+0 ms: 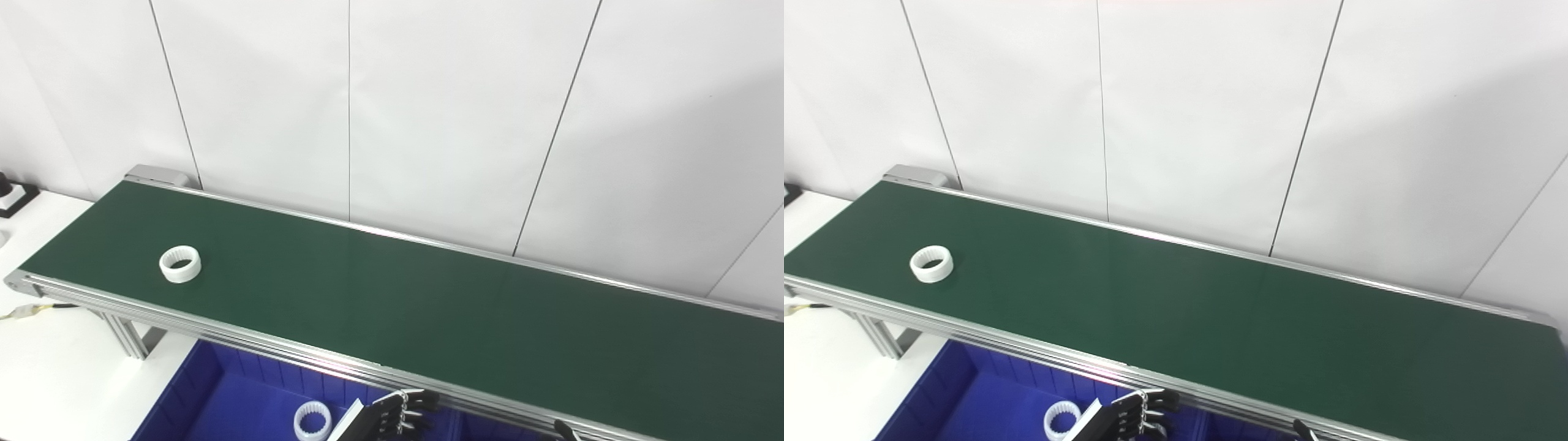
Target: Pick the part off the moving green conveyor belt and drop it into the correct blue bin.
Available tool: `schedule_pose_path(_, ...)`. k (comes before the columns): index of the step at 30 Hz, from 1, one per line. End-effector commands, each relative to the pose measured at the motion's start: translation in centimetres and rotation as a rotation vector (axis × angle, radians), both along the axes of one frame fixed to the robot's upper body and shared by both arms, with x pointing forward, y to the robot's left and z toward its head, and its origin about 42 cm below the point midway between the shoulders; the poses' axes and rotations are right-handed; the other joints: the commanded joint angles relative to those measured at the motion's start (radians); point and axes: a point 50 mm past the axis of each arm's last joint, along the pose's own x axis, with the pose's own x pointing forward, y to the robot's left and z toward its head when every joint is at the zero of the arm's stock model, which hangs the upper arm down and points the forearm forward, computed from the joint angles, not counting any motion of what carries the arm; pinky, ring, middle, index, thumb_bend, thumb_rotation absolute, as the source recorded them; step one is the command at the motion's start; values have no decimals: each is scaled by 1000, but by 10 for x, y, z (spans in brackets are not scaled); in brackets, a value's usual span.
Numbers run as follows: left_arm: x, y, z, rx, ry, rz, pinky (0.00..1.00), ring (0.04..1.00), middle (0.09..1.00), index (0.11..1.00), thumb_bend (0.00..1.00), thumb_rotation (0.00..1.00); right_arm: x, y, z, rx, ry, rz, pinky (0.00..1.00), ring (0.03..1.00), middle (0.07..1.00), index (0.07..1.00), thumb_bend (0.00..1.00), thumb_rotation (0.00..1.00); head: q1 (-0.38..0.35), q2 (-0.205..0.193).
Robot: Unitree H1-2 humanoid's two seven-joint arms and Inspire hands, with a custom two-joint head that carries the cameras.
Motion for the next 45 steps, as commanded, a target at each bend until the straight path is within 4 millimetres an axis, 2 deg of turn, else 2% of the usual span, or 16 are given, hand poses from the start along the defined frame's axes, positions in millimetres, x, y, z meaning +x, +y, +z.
schedule_pose_path(1,8,-3,9,-22,-64,-2,587,689,765,775,857,355,5,3,11,25,-90,10,676,781,833,913,364,827,0,0)
schedule_pose_path(16,14,0,12,-15,-79,8,578,682,763,772,862,345,9,5,10,30,-88,6,675,780,830,910,379,828,8,-7)
schedule_pose_path(18,17,1,17,-11,-100,12,576,680,761,768,857,305,10,5,10,29,-90,9,674,779,829,910,378,825,8,-7)
schedule_pose_path(21,25,9,35,31,-154,33,571,673,748,758,868,278,12,6,9,27,-90,9,671,777,828,909,400,836,21,-13)
schedule_pose_path(26,44,26,83,82,-263,60,557,654,721,728,897,339,15,4,7,30,-87,6,672,779,830,913,402,841,47,-28)
schedule_pose_path(30,59,29,112,91,-331,75,547,641,711,717,868,347,16,3,6,36,-89,7,686,785,837,920,388,844,65,-35)
schedule_pose_path(33,66,27,130,83,-360,93,559,650,722,742,821,353,18,2,6,42,-96,5,689,774,827,917,319,833,72,-38)
schedule_pose_path(35,71,25,139,77,-376,97,570,664,738,757,794,364,19,1,5,41,-95,6,709,783,834,921,288,843,75,-39)
schedule_pose_path(40,82,24,155,95,-412,91,607,698,760,785,760,379,21,2,6,37,-94,7,705,785,836,920,297,867,88,-39)
schedule_pose_path(45,107,31,165,124,-416,124,612,707,777,798,759,378,25,1,4,37,-91,4,720,791,840,927,290,868,112,-44)
